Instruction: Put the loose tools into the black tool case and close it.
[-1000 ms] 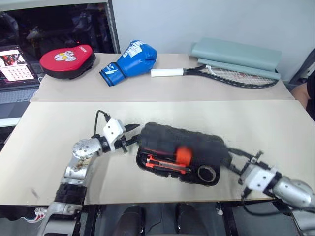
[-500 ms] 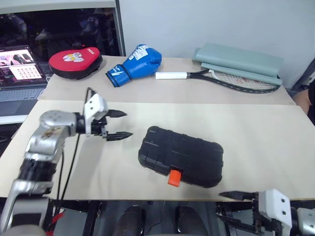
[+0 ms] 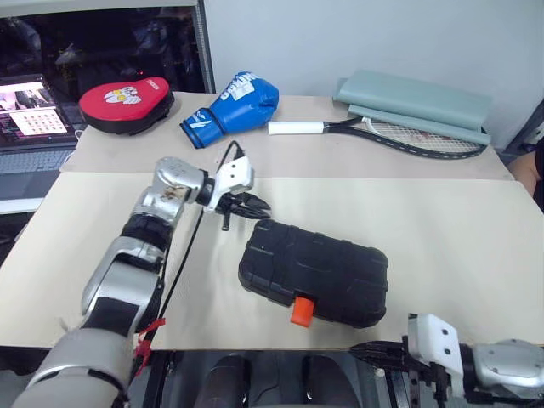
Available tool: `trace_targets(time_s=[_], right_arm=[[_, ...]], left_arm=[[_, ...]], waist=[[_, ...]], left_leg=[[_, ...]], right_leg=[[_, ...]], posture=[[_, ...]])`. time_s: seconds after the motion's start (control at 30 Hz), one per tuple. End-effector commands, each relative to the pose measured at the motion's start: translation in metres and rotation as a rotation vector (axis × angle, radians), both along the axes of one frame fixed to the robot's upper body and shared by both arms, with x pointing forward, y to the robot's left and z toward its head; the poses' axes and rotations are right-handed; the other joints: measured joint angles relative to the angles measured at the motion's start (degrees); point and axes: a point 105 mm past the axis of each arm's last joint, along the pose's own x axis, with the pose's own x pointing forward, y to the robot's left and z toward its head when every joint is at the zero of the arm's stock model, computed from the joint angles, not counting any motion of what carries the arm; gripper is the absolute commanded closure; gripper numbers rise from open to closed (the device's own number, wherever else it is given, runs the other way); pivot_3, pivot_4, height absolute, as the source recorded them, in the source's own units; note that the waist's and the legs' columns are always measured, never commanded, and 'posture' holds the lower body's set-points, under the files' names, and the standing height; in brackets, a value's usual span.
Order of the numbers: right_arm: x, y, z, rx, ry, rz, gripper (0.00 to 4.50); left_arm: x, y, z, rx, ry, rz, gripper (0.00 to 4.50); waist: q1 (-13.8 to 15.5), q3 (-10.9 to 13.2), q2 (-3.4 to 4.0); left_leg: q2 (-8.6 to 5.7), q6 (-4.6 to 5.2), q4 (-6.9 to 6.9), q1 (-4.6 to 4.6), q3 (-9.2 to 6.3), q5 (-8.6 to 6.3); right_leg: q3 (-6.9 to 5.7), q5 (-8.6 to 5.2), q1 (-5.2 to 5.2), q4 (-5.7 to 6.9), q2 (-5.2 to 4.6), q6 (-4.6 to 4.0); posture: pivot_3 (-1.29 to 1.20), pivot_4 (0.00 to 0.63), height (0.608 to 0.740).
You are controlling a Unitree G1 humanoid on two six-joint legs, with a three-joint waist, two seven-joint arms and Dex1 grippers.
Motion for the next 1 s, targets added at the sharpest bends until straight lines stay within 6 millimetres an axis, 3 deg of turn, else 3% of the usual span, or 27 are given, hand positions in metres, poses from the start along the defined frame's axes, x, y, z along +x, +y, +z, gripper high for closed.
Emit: trace_targets(time_s=[0.03, 0.23, 0.37, 0.63, 0.8, 0.87, 0.93, 1.0], right_arm=[[0.012, -0.001, -0.009, -0.053, -0.029, -0.022, 4.50], [0.044, -0.008, -0.006, -0.092, -0.105, -0.082, 4.50], [0.087, -0.029, 0.008, -0.111, -0.221, -0.209, 4.50], [0.112, -0.044, 0.017, -0.113, -0.254, -0.253, 4.50], [0.104, -0.048, 0.016, -0.139, -0.227, -0.209, 4.50], [0.094, -0.056, 0.017, -0.145, -0.199, -0.207, 4.50], [0.083, -0.063, 0.022, -0.119, -0.161, -0.216, 4.50], [0.074, -0.063, 0.026, -0.077, -0.132, -0.229, 4.50]], left_arm=[[-0.004, -0.008, -0.010, 0.083, -0.022, -0.076, 3.61], [-0.012, -0.003, -0.028, 0.207, -0.037, -0.164, 3.61], [-0.022, 0.019, -0.035, 0.263, 0.026, -0.187, 3.61], [-0.034, 0.042, -0.032, 0.252, 0.090, -0.144, 3.61], [-0.021, 0.039, -0.011, 0.154, 0.042, -0.056, 3.61], [-0.019, 0.023, 0.023, 0.014, 0.080, -0.061, 3.61], [-0.032, 0.001, 0.055, -0.108, 0.175, -0.135, 3.61], [-0.049, -0.014, 0.061, -0.101, 0.225, -0.230, 3.61]], waist=[[0.0, 0.0, 0.00], [-0.5, 0.0, 0.01], [-1.7, 0.0, 0.01], [-1.5, -0.1, 0.12], [-1.1, -0.1, 0.11], [-0.4, -0.1, 0.11], [0.2, -0.1, 0.10], [0.1, -0.1, 0.11]], left_leg=[[-0.01, 0.01, -0.01, -0.02, -0.01, -0.01], [0.01, 0.05, 0.00, 0.03, 0.02, -0.08], [0.04, 0.05, 0.00, 0.20, 0.09, -0.08], [0.07, 0.04, -0.07, 0.23, 0.05, -0.08], [0.01, 0.06, 0.01, -0.09, 0.02, -0.09], [0.00, 0.05, 0.15, -0.42, 0.00, -0.09], [-0.08, 0.05, 0.40, -0.93, -0.14, -0.08], [-0.10, 0.06, 0.50, -1.09, -0.21, -0.09]], right_leg=[[0.00, -0.01, -0.03, 0.01, -0.02, 0.02], [0.05, -0.03, -0.01, 0.01, 0.01, 0.03], [0.11, -0.02, 0.11, 0.02, 0.02, 0.03], [0.11, -0.04, 0.00, 0.24, 0.07, -0.06], [0.08, -0.05, -0.25, 0.21, 0.02, -0.02], [0.06, -0.03, -0.59, 0.32, 0.02, -0.01], [-0.05, -0.02, -0.99, 0.44, 0.02, 0.00], [-0.08, 0.00, -1.02, 0.44, 0.01, 0.04]], posture=[[0.00, 0.150, 0.737], [0.00, 0.150, 0.737], [0.00, 0.150, 0.737], [0.00, 0.150, 0.737], [0.00, 0.150, 0.737], [0.00, 0.150, 0.737], [0.00, 0.150, 0.737], [0.00, 0.150, 0.737]])
